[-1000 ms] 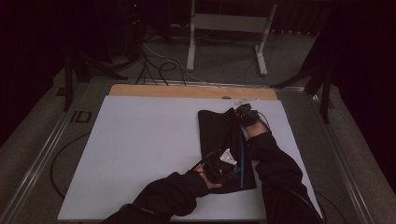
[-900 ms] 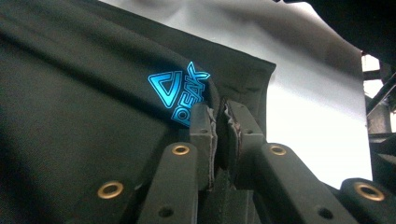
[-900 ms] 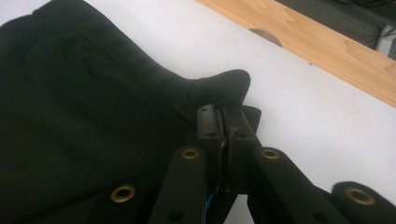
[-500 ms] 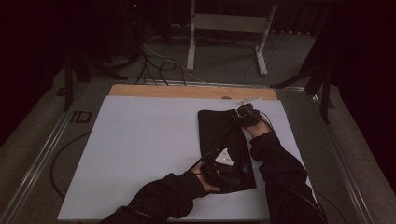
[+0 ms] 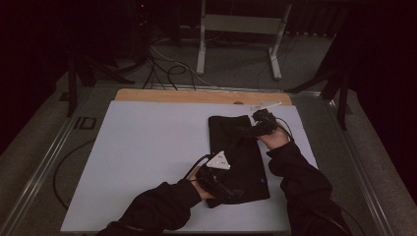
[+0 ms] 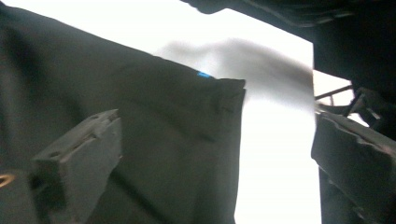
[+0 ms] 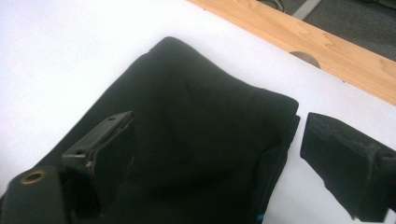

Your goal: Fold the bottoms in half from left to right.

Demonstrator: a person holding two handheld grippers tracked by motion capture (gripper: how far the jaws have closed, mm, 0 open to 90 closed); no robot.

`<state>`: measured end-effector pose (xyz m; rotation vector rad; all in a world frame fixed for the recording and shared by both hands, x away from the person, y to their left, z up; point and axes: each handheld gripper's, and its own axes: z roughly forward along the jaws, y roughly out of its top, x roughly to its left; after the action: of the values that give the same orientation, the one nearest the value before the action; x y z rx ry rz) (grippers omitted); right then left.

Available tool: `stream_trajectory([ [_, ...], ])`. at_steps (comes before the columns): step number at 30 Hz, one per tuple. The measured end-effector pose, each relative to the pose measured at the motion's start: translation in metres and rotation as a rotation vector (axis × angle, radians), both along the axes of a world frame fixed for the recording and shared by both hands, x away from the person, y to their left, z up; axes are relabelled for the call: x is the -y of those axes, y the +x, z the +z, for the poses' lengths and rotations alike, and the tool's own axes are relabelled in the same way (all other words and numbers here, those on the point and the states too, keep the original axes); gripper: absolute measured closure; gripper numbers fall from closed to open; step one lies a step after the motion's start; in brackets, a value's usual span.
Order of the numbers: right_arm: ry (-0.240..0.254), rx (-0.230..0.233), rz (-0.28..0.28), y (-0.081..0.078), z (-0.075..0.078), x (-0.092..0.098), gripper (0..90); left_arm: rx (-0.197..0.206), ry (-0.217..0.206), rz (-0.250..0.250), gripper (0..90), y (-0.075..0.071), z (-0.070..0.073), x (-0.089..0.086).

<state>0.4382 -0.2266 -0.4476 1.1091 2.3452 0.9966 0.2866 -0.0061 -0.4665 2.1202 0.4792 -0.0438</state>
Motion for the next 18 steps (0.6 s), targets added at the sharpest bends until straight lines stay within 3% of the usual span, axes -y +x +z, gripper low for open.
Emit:
stream_trajectory([
  [2,0.008,0.000,0.011,-0.008,0.004,-0.001,10.0,-0.011,-0.013,0.003,1.8,-0.001,0.002,-0.006],
  [8,-0.036,0.030,0.041,-0.035,0.011,-0.002,9.9,-0.001,-0.030,0.020,1.4,-0.005,0.010,-0.023],
  [14,-0.003,0.059,0.047,-0.071,0.021,0.006,13.2,0.013,-0.019,0.046,1.4,-0.008,0.014,-0.042],
  [18,0.032,0.049,0.057,-0.098,0.023,0.010,13.9,0.008,-0.005,0.058,2.7,-0.011,0.009,-0.050],
])
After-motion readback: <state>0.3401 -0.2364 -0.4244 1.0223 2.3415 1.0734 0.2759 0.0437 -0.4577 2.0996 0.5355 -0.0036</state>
